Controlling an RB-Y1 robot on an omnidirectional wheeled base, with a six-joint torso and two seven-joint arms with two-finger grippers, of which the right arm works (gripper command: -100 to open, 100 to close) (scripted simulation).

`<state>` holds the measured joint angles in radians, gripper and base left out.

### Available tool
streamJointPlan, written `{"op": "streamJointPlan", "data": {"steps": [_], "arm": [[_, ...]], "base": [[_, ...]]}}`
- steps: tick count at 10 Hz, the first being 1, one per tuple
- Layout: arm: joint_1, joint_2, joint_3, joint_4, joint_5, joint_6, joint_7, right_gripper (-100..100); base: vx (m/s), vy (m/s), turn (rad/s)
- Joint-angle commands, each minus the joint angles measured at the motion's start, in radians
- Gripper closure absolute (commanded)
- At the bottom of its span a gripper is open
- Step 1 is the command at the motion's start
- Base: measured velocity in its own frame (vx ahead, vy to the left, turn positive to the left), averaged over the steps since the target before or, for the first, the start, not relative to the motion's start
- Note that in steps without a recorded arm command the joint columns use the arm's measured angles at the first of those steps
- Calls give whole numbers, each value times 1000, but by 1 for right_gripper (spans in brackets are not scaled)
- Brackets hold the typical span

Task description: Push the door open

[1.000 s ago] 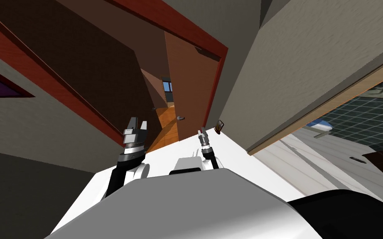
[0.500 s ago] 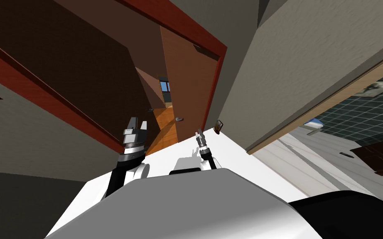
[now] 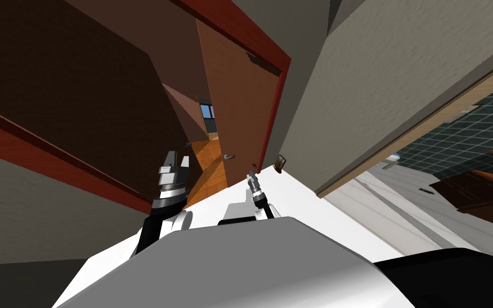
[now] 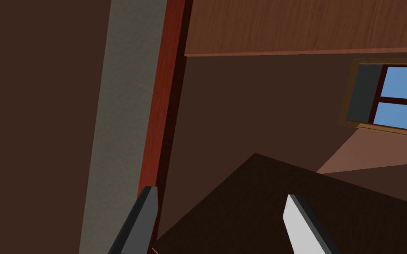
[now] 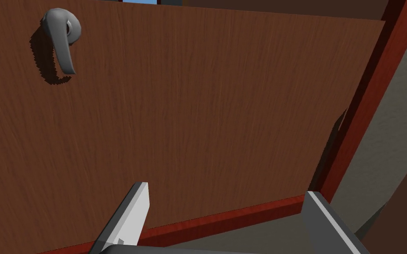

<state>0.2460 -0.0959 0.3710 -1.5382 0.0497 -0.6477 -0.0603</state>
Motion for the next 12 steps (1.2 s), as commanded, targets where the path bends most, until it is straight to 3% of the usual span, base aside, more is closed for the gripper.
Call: {"op": "streamJointPlan", "data": {"steps": [1, 12], "arm": [[-10, -11, 23, 38, 0, -4, -9, -100], [-103, -21, 128, 294, 4, -45, -33, -100]], "base": [[159, 64, -96], [117, 54, -82]]}}
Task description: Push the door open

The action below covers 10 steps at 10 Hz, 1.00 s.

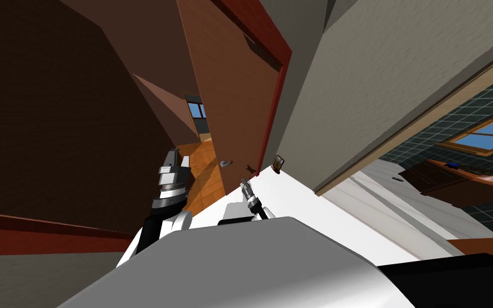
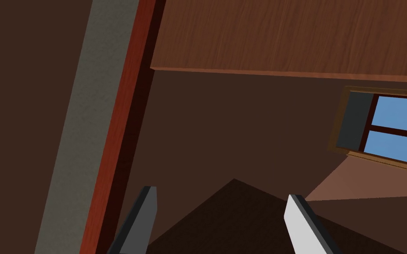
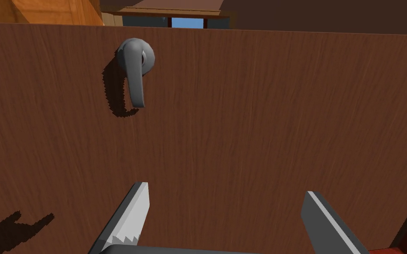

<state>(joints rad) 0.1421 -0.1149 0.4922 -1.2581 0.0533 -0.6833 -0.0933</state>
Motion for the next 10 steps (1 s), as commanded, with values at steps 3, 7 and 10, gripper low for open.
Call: {"op": "streamJointPlan", "data": {"steps": [3, 7, 10], "arm": [[-16, -3, 27, 63, 2, -17, -5, -100], [-54, -4, 69, 166, 3, -34, -15, -100], [-72, -4, 89, 216, 4, -42, -19, -100]], "base": [[97, 47, -47], [140, 73, -84], [128, 70, -64]]}}
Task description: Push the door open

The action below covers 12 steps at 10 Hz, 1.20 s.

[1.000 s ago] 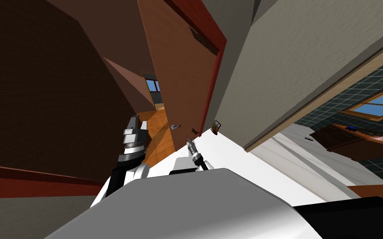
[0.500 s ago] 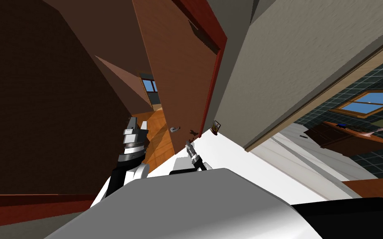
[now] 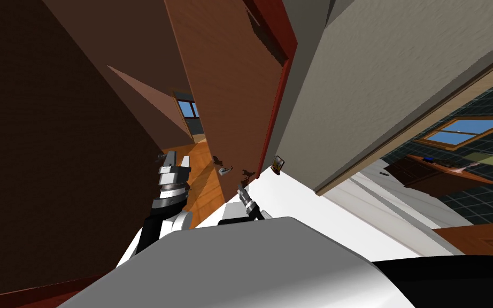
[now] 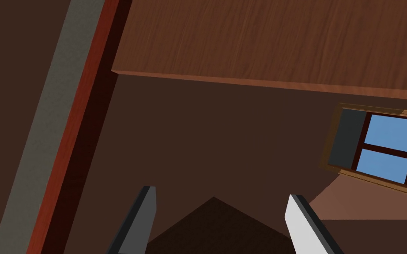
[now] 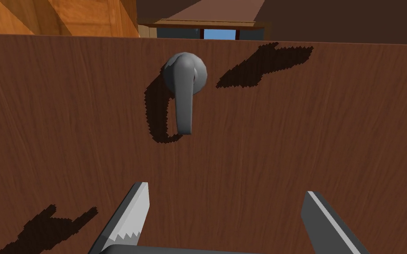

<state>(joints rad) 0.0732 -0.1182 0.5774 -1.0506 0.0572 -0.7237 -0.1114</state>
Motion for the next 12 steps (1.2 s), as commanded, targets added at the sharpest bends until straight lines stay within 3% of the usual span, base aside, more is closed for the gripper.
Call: {"op": "streamJointPlan", "data": {"steps": [1, 6, 7, 12], "arm": [[-11, -1, 13, 30, 1, -5, -3, -100], [-44, 0, 50, 122, 2, -20, -12, -100], [-40, 0, 46, 110, 2, -16, -11, -100], [-50, 17, 30, 139, 0, -19, -3, -100]], "base": [[108, 49, -55], [169, 93, -62], [79, 48, -13], [155, 117, 33]]}}
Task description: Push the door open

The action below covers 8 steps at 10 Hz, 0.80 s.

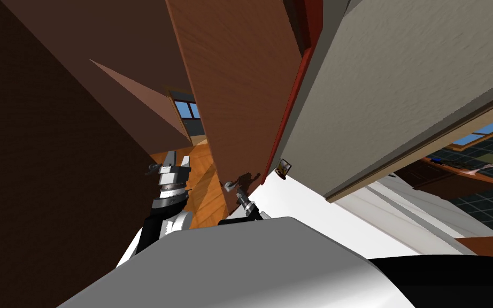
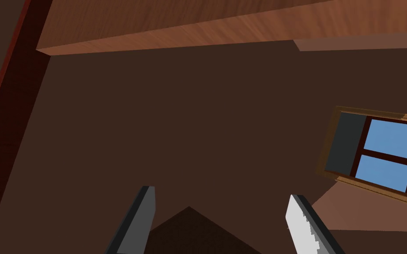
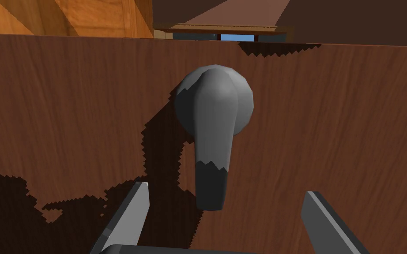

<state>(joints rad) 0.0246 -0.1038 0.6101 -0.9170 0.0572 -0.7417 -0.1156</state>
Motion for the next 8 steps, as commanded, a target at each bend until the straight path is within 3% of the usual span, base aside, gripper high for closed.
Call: {"op": "streamJointPlan", "data": {"steps": [1, 4, 5, 8], "arm": [[-4, 7, -6, 12, -1, -2, 4, -100], [-6, 11, -10, 17, -1, -2, 5, -100], [-6, 11, -10, 17, -1, -2, 5, 100], [-6, 11, -10, 17, -1, -2, 5, 100]], "base": [[190, 153, 43], [137, 97, 20], [-13, -4, -6], [-13, -13, 7]]}}
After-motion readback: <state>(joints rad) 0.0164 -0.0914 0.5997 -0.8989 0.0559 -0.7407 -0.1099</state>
